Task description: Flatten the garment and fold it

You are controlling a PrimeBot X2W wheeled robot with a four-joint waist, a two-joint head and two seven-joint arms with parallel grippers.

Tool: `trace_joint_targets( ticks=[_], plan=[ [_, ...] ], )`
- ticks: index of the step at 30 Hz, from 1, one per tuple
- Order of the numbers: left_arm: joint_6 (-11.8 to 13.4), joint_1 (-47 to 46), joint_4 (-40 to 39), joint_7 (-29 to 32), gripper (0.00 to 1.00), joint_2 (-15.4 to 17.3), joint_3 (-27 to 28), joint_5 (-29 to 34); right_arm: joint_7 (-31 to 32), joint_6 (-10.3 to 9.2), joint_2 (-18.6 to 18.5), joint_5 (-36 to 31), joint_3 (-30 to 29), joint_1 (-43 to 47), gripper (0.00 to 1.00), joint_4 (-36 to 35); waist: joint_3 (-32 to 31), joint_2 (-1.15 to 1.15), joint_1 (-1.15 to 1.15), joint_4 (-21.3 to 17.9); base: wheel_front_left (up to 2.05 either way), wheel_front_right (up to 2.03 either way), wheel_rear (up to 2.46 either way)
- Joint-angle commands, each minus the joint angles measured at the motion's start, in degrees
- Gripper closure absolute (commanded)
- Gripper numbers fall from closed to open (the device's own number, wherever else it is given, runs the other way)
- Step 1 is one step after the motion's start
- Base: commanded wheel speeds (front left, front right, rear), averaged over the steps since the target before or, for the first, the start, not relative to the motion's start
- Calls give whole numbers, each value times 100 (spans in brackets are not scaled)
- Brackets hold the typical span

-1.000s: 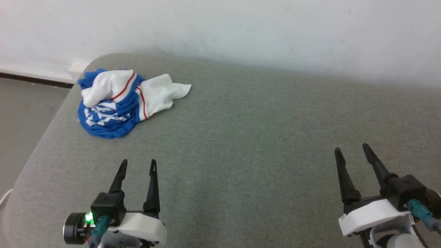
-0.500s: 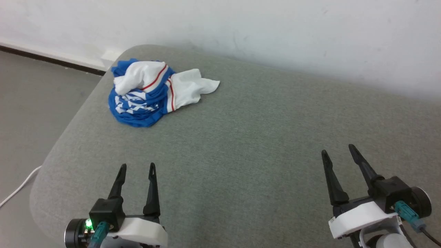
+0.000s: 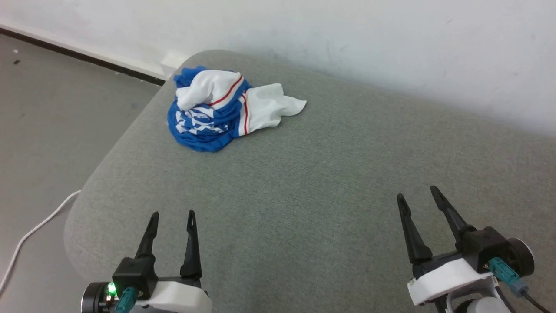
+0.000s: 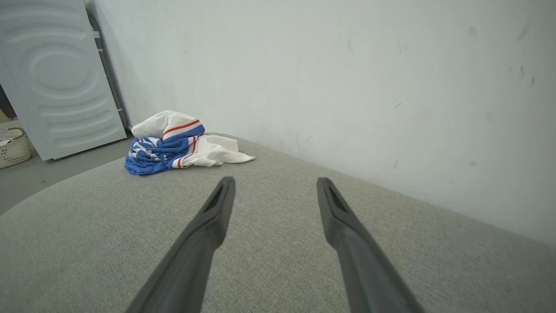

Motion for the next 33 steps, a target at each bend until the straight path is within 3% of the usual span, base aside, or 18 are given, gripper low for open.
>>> trace_joint_targets(
  ticks=[1,18,33],
  plan=[
    [44,67,17,-75,0,-27,-22,-45,-64,-10,18,26,11,-63,0,26,8,0,0,88,0,0,0],
    [96,155,113,-279,0,-31,-62,-114,-268,-12,22,68,42,-58,0,172,-53,0,0,531,0,0,0],
    [37,146,179,-279,0,-31,-24,-78,-268,-12,22,125,42,-19,0,210,-145,0,0,496,0,0,0]
  ],
)
